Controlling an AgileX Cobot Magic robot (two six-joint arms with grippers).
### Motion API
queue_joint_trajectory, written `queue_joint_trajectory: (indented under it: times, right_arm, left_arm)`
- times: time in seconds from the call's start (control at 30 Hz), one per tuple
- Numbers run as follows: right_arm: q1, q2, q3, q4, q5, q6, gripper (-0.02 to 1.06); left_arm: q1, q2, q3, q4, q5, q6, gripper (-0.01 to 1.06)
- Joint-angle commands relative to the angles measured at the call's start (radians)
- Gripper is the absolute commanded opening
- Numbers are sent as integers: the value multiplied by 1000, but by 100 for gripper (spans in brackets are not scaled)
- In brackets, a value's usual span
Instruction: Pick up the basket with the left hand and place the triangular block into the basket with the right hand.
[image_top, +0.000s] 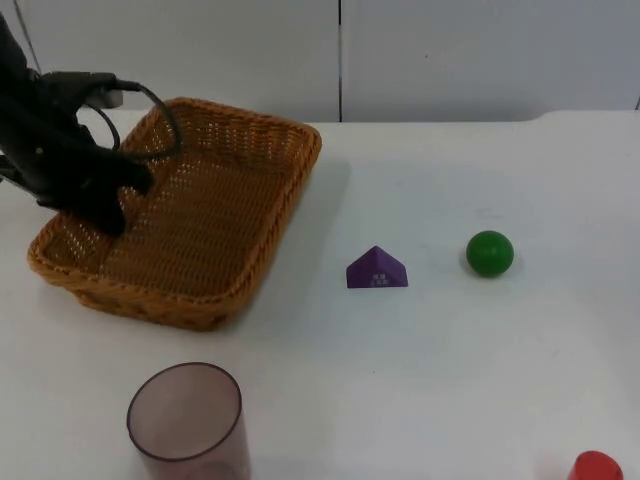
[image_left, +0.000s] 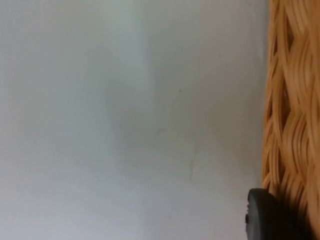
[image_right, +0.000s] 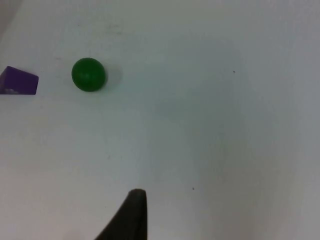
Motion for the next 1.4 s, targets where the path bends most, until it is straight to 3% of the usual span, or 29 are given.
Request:
queue_joint_trajectory:
  times: [0.0,0.2,0.33,0.63,0.73,0.8,0.87,1.13,1.37]
  right_arm:
    - [-5,0,-7,6,-17,0,105]
    - [-5,-5,-7,6,-23,0,105]
    - [-5,-5,-7,6,-23,0,105]
    - [-5,-5,-7,6,-23,0,105]
    - [-5,-5,-7,4,-14,0,105]
    - [-5,-5,-7,3,-6,0,105]
    - [-5,-5,-7,3,-4,0,105]
    - [-5,-5,-7,3,-16,0,105]
    - [-5,-5,-7,12,-53,-6,105]
  left_arm:
    - [-1,-60,-14,28,-12,-59,0]
    - [-1,-196,-12,15,102,-125,0]
    - [-1,-347,-11,-63,266,-150,0]
    - [1,-495,3,-150,424,-164,0]
    - [23,-526,45,-231,424,-144,0]
    - [75,-568,135,-365,424,-68,0]
    - [124,-613,219,-408,411,-7,0]
    - [231,-741,501,-408,314,69,0]
    - [243,-802,680,-340,213,64,0]
